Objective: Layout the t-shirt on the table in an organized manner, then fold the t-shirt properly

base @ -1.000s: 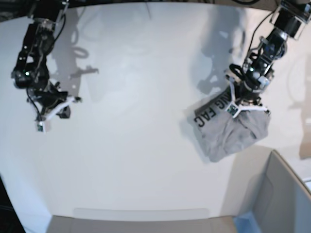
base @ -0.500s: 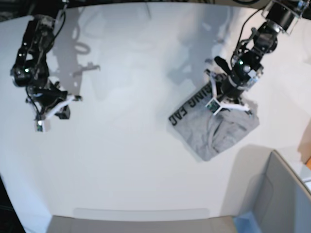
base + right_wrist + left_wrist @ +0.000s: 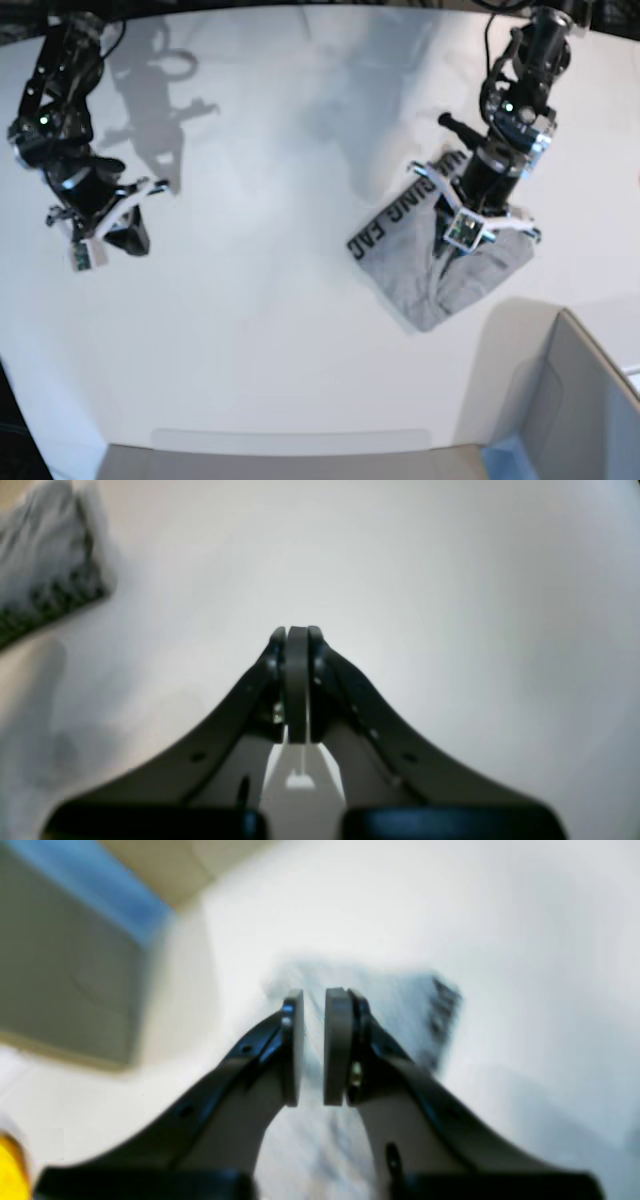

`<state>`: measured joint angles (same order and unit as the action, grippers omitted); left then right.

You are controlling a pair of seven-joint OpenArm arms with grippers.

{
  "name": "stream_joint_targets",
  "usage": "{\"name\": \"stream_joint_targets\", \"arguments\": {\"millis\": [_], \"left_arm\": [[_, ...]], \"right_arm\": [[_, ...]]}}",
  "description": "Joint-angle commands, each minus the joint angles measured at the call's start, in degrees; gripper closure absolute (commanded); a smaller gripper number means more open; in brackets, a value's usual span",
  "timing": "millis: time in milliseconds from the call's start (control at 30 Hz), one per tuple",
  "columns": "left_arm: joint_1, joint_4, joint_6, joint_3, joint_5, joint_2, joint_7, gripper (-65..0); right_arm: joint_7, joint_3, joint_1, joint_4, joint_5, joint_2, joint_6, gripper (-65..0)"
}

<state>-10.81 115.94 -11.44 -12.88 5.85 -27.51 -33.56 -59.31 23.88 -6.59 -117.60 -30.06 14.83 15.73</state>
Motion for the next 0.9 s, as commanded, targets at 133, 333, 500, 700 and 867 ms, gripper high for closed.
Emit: {"name": "stream_joint_targets", "arguments": {"millis": [133,333,500,700,867], "left_arm": [[-10.2,1.2,0.4,8.6,0.1,3.6,20.8,0.0],[-20.4,1.2,0.4,16.4,-0.1,12.3,43.3,-0.1],[-28.0,1.0,0.4,16.9,-0.2,13.6,45.9,-0.1],[-39.0,0.9,0.4,18.7,-0.3,13.7,45.9,0.0],[-47.2,0.4,0.4,19.3,-0.1,13.8,45.9,0.0]], "right_arm": [[11.1,0.3,-8.7,-0.9,-0.7,3.6,2.8,0.0],[26.0,-2.6,-20.3,-0.9,-0.6,5.3,2.8,0.0],[39.0,-11.4,-32.7,-0.9,2.5,10.4,2.5,0.0],[46.5,-12.8,-44.0,-0.9,5.2,10.7,-5.1,0.0],[47.0,-12.8,-54.1,-0.9,5.2,12.0,-6.4,0.0]]}}
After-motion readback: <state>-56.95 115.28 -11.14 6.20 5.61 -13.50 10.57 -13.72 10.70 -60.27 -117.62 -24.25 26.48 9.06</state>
